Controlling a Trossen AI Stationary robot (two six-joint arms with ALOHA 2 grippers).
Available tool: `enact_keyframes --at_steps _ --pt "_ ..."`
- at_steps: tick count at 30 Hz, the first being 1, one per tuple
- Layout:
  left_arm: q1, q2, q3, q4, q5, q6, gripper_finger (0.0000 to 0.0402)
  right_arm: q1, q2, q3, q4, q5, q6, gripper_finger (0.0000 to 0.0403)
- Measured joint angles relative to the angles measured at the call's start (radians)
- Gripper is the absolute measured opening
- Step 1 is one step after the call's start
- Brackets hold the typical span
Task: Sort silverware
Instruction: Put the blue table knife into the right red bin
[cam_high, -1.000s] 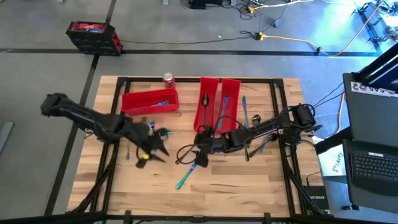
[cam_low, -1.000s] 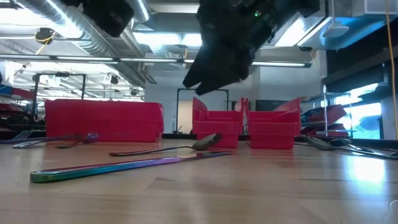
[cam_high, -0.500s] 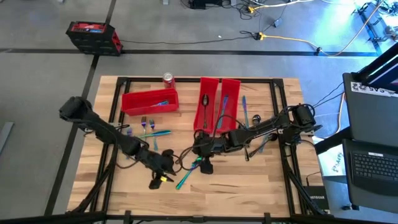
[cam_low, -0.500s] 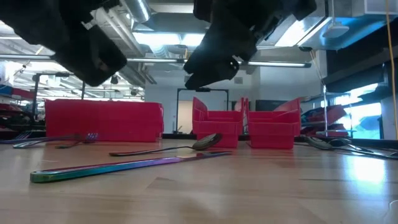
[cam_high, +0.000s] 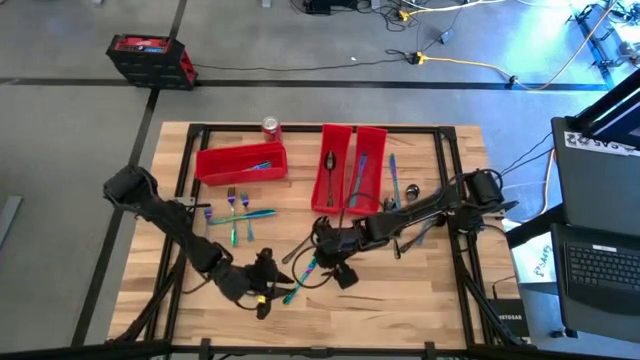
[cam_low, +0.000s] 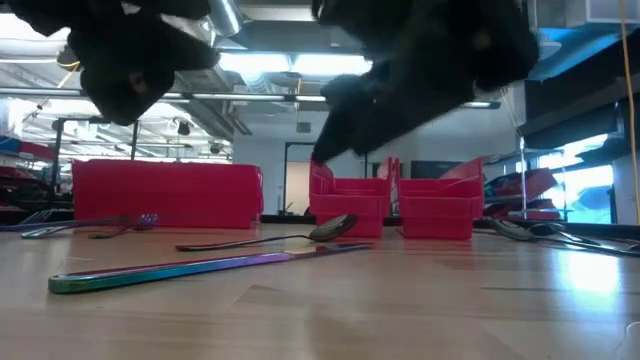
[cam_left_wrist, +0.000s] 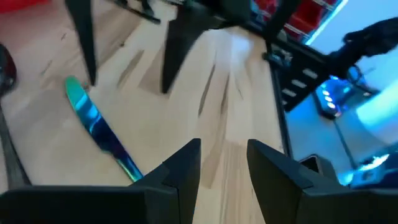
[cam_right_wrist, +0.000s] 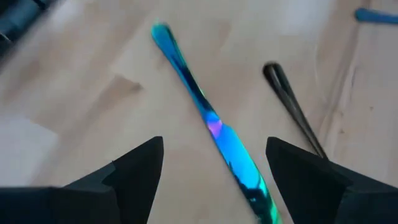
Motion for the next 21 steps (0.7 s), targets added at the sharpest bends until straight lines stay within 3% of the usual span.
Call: enact_keyframes --at_steps 5,11,21 --pt "-0.024 0.138 0.057 0.015 -0.092 -0.102 0.0119 -0.013 0.046 0.0 0.005 0.023 -0.069 0.0268" --pt "-0.059 0.211 0.107 0.134 -0.221 -0.142 0.0119 -0.027 0.101 0.0 -0.005 0.141 -0.14 0.0236" --pt "-0.096 0.218 0.12 0.07 -0.227 -0.229 0.0119 -0.056 0.133 0.002 0.032 0.049 -0.168 0.0207"
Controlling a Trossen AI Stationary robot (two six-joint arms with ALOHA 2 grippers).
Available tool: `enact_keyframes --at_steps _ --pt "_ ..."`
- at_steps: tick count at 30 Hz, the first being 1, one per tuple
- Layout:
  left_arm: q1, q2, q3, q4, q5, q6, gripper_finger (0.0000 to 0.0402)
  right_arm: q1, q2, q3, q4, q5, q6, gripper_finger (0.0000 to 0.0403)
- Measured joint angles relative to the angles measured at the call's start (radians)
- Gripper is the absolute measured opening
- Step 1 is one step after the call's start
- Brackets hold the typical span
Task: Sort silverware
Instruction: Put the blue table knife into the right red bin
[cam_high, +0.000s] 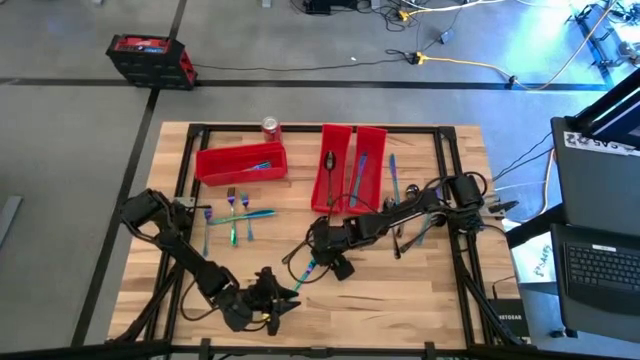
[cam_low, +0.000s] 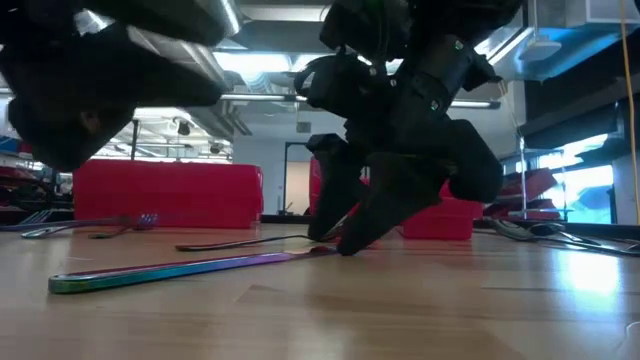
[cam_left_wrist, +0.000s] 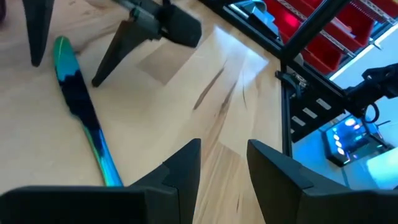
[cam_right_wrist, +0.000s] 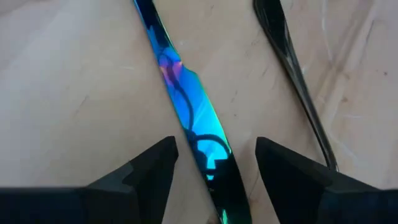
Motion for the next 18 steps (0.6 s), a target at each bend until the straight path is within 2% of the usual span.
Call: enact_keyframes --at_steps 5,12,18 --pt "0.001 0.0 0.0 -0.015 0.005 -0.007 0.0119 -0.029 0.015 0.001 0.005 -0.096 0.001 0.0205" --pt "0.001 0.0 0.0 -0.051 0.002 -0.015 0.0119 -0.064 0.029 0.002 0.009 -0.15 0.0 0.0204" --pt "0.001 0.0 0.0 -0.052 0.003 -0.026 0.0119 -0.067 0.043 0.002 -0.001 -0.149 -0.003 0.0204"
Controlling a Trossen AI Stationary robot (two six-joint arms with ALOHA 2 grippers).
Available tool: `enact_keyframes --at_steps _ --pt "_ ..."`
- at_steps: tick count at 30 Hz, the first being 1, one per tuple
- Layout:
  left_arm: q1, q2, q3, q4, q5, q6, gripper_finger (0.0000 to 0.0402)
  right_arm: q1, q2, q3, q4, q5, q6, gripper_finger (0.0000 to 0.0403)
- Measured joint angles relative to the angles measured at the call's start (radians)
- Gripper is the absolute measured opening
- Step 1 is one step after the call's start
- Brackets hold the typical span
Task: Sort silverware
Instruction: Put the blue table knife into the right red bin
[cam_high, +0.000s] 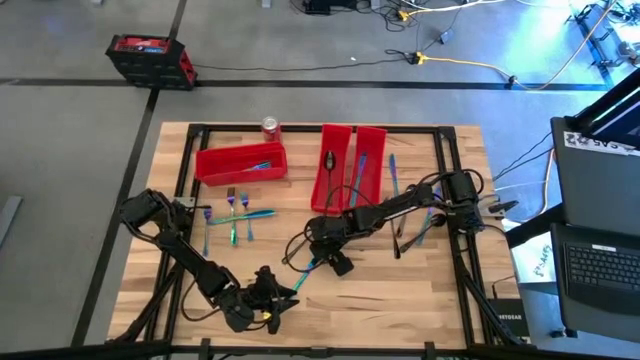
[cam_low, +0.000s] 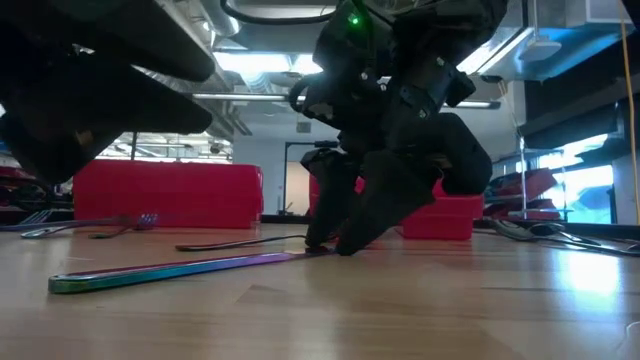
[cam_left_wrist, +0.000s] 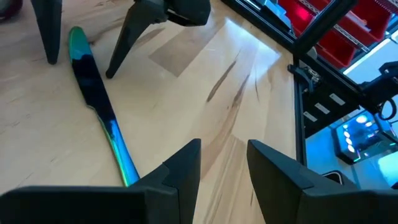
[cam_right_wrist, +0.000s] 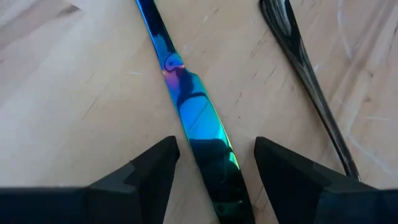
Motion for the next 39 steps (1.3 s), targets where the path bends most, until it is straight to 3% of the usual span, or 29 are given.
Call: enact_keyframes --at_steps 7,20,39 --pt "0.0 0.0 0.0 -0.018 0.0 -0.021 0.0119 0.001 0.007 0.0 -0.008 -0.004 0.002 0.0197" --pt "0.0 0.0 0.0 -0.045 0.002 -0.049 0.0119 0.002 0.007 -0.001 -0.015 -0.014 0.004 0.0105" --pt "0.0 0.0 0.0 -0.076 0.003 -0.061 0.0119 0.002 0.007 -0.002 -0.014 -0.018 0.006 0.0099"
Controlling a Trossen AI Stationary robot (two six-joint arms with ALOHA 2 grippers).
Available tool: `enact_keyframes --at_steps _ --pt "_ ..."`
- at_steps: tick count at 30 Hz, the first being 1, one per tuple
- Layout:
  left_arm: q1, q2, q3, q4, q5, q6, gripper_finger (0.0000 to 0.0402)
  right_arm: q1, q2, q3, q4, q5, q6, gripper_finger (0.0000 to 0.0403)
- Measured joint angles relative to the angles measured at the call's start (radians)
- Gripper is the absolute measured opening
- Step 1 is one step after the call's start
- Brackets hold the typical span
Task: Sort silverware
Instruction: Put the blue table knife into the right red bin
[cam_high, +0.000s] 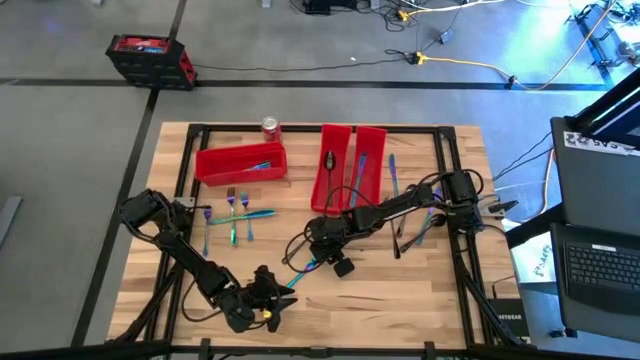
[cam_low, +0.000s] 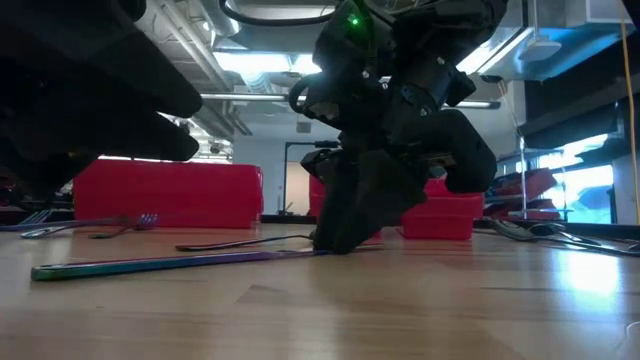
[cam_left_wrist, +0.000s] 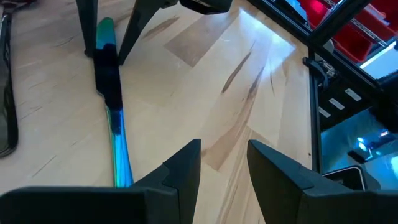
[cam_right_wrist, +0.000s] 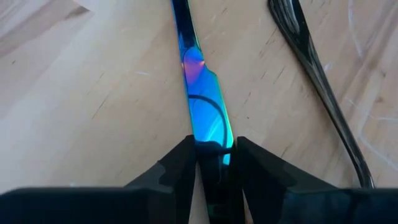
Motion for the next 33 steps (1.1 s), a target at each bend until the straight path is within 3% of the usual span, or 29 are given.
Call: enact_keyframes --at_steps 11,24,33 --pt "0.0 0.0 0.0 -0.02 0.0 -0.026 0.0119 0.007 0.0 0.0 -0.002 0.008 -0.098 0.0099" --pt "0.001 0.0 0.0 -0.051 -0.001 -0.06 0.0119 0.095 -0.003 0.0 -0.002 0.231 -0.198 0.0099" --pt "0.008 0.0 0.0 -0.044 -0.004 -0.079 0.0119 0.102 -0.003 -0.001 0.017 0.211 -0.174 0.0099"
